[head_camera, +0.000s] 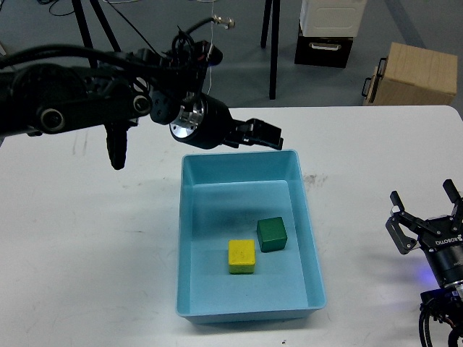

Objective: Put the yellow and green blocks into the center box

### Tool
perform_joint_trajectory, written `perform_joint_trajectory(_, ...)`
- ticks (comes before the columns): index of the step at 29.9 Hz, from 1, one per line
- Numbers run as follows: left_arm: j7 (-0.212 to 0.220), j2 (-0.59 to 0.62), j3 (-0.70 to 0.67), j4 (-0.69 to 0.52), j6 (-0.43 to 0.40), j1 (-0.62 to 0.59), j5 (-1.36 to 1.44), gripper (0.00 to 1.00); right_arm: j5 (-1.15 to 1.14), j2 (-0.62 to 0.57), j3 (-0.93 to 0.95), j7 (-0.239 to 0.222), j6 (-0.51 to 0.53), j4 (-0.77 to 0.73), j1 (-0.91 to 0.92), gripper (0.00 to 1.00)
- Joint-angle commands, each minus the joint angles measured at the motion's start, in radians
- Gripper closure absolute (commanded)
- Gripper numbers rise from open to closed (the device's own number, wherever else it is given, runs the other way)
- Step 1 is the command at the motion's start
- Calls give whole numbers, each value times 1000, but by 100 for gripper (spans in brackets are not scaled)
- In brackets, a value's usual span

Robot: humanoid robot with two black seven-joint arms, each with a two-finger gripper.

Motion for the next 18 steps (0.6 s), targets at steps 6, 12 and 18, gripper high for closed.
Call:
perform_joint_trajectory(6, -37, 109, -644, 36, 0, 287, -42, 0, 1, 0, 4, 3, -16, -64, 100, 1)
perform_joint_trajectory(12, -37, 164, -1084, 71, 0, 568, -139, 0, 1, -2, 13, 12, -10, -62, 108, 1)
perform_joint_trajectory(18, -3, 89, -1565, 0, 0, 918, -196, 0, 1, -9, 7, 18, 0, -54, 104, 1)
